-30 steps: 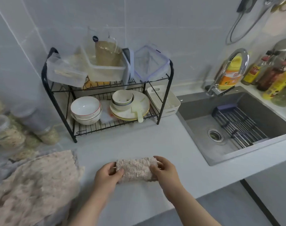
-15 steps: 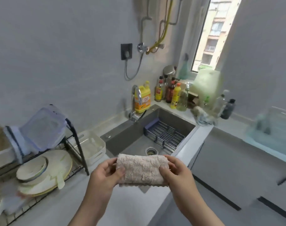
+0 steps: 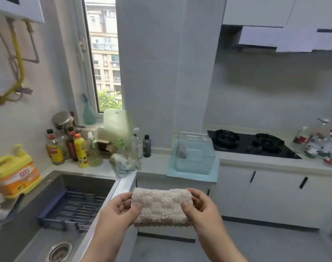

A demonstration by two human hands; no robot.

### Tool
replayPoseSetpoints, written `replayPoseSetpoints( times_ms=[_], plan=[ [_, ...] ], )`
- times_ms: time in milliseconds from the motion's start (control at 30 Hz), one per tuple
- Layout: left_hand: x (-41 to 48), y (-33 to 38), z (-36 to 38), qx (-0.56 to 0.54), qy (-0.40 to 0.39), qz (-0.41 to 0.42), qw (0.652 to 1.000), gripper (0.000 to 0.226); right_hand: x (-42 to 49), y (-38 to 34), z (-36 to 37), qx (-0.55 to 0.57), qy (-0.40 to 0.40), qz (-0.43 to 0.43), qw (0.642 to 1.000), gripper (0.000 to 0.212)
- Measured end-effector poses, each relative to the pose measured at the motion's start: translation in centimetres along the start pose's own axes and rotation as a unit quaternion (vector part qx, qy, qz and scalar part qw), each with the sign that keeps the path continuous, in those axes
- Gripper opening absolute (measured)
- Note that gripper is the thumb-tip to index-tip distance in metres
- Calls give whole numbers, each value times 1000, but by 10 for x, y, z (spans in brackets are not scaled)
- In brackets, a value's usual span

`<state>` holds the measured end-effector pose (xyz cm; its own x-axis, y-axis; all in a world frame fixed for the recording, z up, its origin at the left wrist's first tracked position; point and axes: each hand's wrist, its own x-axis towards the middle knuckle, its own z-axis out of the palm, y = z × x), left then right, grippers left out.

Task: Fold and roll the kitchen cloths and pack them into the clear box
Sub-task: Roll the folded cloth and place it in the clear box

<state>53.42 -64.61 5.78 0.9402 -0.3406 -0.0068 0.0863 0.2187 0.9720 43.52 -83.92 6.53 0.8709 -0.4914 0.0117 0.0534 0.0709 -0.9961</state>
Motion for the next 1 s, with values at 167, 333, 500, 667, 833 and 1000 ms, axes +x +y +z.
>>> replayPoseSetpoints(
  times_ms=[167,333,500,667,833,1000],
  plan=[
    [46,-4,64,11,-73,-13,997,45,27,-12,-53,-4,76,-23,997,27],
    [100,-10,98,4,-117,-14,993,37,74,-8,-76,-1,119,-26,993,26],
    [180,-15,112,7,-141,-19,990,27,144,-4,-78,-8,151,-28,988,31],
    [269,-15,121,11,-169,-18,985,43,222,-3,-73,-11,169,-25,985,35],
    [336,-21,129,14,-172,-34,984,36,288,5,-70,-13,189,-23,982,31],
    [387,-35,144,21,-172,-53,983,26,343,7,-78,-13,187,-22,982,30]
  ],
)
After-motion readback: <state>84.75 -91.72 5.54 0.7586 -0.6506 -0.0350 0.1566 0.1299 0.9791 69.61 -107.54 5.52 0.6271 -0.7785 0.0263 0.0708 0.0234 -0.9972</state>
